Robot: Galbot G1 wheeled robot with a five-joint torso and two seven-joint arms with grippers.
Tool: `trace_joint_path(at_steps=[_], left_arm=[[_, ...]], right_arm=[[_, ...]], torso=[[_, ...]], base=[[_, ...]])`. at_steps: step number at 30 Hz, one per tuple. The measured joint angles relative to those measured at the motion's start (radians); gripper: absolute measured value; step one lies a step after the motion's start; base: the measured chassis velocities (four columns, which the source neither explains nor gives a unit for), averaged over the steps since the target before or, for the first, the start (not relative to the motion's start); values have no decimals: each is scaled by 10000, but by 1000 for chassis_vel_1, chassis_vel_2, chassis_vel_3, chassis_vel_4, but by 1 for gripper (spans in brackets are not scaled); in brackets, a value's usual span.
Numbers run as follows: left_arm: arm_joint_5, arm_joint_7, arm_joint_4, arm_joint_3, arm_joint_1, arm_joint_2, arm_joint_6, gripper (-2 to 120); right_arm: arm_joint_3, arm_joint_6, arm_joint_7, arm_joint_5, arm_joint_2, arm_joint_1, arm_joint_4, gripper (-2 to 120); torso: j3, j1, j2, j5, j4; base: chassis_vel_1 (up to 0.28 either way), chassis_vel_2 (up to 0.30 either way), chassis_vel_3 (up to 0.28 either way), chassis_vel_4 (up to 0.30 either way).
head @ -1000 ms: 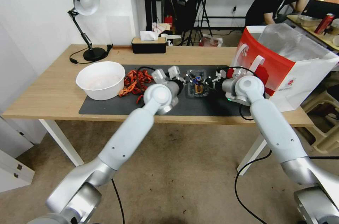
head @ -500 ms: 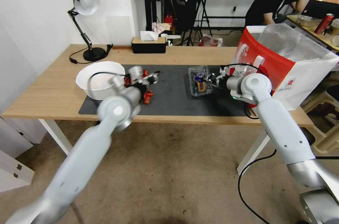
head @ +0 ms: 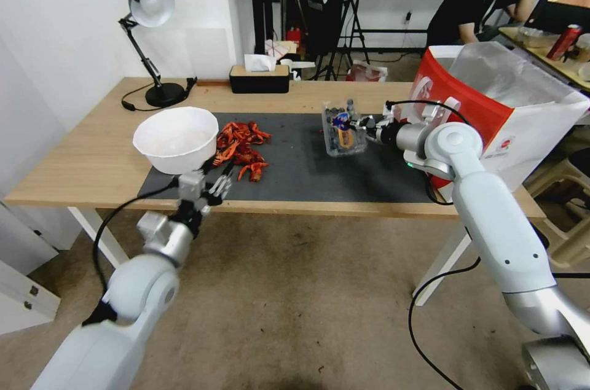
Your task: Close the takeout container lid, then place the container into the takeout bag.
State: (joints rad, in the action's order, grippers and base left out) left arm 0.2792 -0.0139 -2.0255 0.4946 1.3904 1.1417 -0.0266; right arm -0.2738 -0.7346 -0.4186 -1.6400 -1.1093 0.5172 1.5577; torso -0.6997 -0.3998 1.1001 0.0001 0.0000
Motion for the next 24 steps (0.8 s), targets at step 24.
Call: trace_joint_path(at_steps=[24], left_arm=[[-1070, -289, 1203, 767, 2459, 1800, -2405, 100]], right_arm=[[-694, 2415, 1914, 2144, 740, 159, 1818, 0]], torso=[[-2, -1, -1, 0, 0]], base=[[0, 0, 0, 0]])
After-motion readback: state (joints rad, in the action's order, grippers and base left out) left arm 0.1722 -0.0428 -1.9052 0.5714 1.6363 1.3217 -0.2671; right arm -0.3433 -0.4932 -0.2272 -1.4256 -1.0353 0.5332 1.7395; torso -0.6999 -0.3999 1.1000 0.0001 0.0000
